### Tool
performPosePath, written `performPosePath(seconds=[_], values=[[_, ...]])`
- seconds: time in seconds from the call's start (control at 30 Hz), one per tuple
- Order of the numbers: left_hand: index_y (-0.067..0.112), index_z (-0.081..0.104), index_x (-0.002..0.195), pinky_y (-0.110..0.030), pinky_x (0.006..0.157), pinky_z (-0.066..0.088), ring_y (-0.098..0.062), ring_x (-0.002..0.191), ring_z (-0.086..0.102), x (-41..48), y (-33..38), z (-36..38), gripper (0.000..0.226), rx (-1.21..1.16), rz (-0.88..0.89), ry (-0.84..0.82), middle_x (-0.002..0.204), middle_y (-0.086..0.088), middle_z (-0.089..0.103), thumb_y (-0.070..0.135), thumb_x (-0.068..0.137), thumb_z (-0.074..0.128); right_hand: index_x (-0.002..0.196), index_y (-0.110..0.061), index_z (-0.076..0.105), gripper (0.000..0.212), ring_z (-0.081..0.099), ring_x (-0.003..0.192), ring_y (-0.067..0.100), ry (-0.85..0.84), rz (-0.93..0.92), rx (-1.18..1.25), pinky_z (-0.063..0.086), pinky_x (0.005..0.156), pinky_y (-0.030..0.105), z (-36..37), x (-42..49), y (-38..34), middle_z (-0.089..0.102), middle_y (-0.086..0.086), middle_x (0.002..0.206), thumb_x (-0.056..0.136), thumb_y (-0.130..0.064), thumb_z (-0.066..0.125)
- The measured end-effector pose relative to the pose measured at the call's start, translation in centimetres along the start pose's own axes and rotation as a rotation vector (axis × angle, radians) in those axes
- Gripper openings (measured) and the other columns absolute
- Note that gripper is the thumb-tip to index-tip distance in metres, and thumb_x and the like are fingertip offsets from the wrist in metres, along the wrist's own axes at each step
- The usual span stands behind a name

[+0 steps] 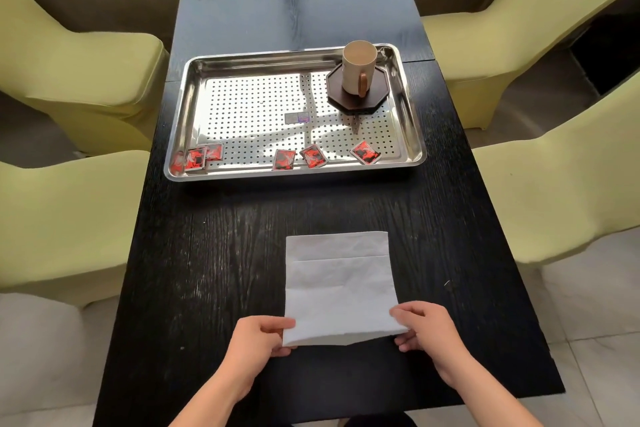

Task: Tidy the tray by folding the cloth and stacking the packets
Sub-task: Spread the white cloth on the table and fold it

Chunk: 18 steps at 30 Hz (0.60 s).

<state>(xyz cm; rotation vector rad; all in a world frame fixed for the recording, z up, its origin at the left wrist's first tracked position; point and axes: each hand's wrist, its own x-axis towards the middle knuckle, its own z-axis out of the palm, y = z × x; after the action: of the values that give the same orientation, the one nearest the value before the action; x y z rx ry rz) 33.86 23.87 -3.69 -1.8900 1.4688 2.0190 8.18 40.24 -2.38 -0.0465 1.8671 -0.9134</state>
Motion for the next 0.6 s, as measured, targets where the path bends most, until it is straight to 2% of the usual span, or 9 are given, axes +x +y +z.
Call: performPosePath(seconds=[0.1, 0.17, 0.23, 0.33, 0.4, 0.47, 0.53, 0.6], values=[[0.023, 0.079, 0.088, -0.027, 0.072, 0.061, -0.015, 0.088, 0.074, -0.8, -0.9, -0.6, 0.031, 0.115, 0.083, -0.01, 0.089, 0.005, 0.079, -0.005, 0.078, 0.077, 0.096, -0.006, 0.079, 0.026, 0.075, 0.085, 0.031, -0.07, 0.033, 0.056, 0.063, 0.07, 0.04, -0.9, -0.2, 0.2, 0.076, 0.015, 0.095, 0.092, 0.002, 0.055], [0.026, 0.079, 0.089, -0.028, 0.075, 0.062, -0.013, 0.088, 0.074, -1.1, -0.9, -0.8, 0.027, 0.146, 0.137, 0.017, 0.089, 0.008, 0.079, 0.001, 0.077, 0.082, 0.101, -0.01, 0.079, 0.041, 0.075, 0.097, 0.025, -0.135, -0.004, 0.055, 0.063, 0.077, 0.037, -1.5, -0.4, 0.1, 0.077, 0.009, 0.103, 0.087, 0.013, 0.047], [0.027, 0.08, 0.089, -0.029, 0.076, 0.061, -0.013, 0.087, 0.074, -1.0, -0.2, -1.0, 0.027, 0.169, 0.197, 0.051, 0.088, 0.007, 0.078, 0.002, 0.079, 0.081, 0.109, -0.016, 0.075, 0.047, 0.074, 0.1, 0.018, -0.195, -0.089, -0.025, 0.062, 0.079, 0.031, -2.0, -0.4, -0.2, 0.078, 0.002, 0.105, 0.083, 0.017, 0.053], [0.029, 0.08, 0.082, -0.031, 0.073, 0.058, -0.014, 0.076, 0.067, -0.4, 1.0, -1.1, 0.026, 0.238, 0.322, 0.133, 0.083, -0.001, 0.073, 0.004, 0.078, 0.081, 0.103, -0.021, 0.075, 0.04, 0.075, 0.089, 0.019, -0.15, -0.21, -0.204, 0.062, 0.077, 0.031, -2.0, 0.0, -1.0, 0.079, 0.0, 0.093, 0.083, 0.012, 0.064], [0.031, 0.078, 0.081, -0.028, 0.073, 0.054, -0.01, 0.079, 0.065, 0.1, 2.0, -1.0, 0.024, 0.256, 0.395, 0.166, 0.086, 0.003, 0.07, 0.007, 0.081, 0.079, 0.092, -0.024, 0.078, 0.033, 0.074, 0.079, 0.019, -0.096, -0.276, -0.248, 0.061, 0.073, 0.031, -1.6, 0.5, -1.8, 0.077, 0.004, 0.083, 0.086, 0.006, 0.064], [0.031, 0.076, 0.086, -0.025, 0.077, 0.052, -0.004, 0.087, 0.067, 0.8, 3.0, -0.7, 0.021, 0.217, 0.408, 0.155, 0.092, 0.012, 0.073, 0.011, 0.088, 0.073, 0.087, -0.027, 0.078, 0.023, 0.067, 0.067, 0.013, -0.037, -0.328, -0.24, 0.059, 0.067, 0.03, -1.0, 1.2, -2.8, 0.074, 0.002, 0.075, 0.089, -0.006, 0.069], [0.031, 0.073, 0.087, -0.022, 0.075, 0.049, 0.0, 0.086, 0.067, 1.7, 4.1, -0.5, 0.019, 0.182, 0.385, 0.152, 0.091, 0.018, 0.074, 0.013, 0.093, 0.068, 0.087, -0.028, 0.077, 0.012, 0.062, 0.06, 0.007, 0.037, -0.352, -0.243, 0.059, 0.067, 0.034, -0.6, 2.1, -3.6, 0.067, -0.001, 0.068, 0.09, -0.017, 0.072], [0.029, 0.071, 0.087, -0.021, 0.07, 0.048, -0.005, 0.084, 0.068, 2.7, 5.1, -0.1, 0.015, 0.156, 0.368, 0.181, 0.087, 0.012, 0.074, 0.017, 0.094, 0.065, 0.087, -0.027, 0.075, 0.005, 0.063, 0.063, 0.009, 0.102, -0.356, -0.263, 0.058, 0.069, 0.039, -0.1, 3.2, -4.5, 0.066, 0.004, 0.074, 0.089, -0.024, 0.072]])
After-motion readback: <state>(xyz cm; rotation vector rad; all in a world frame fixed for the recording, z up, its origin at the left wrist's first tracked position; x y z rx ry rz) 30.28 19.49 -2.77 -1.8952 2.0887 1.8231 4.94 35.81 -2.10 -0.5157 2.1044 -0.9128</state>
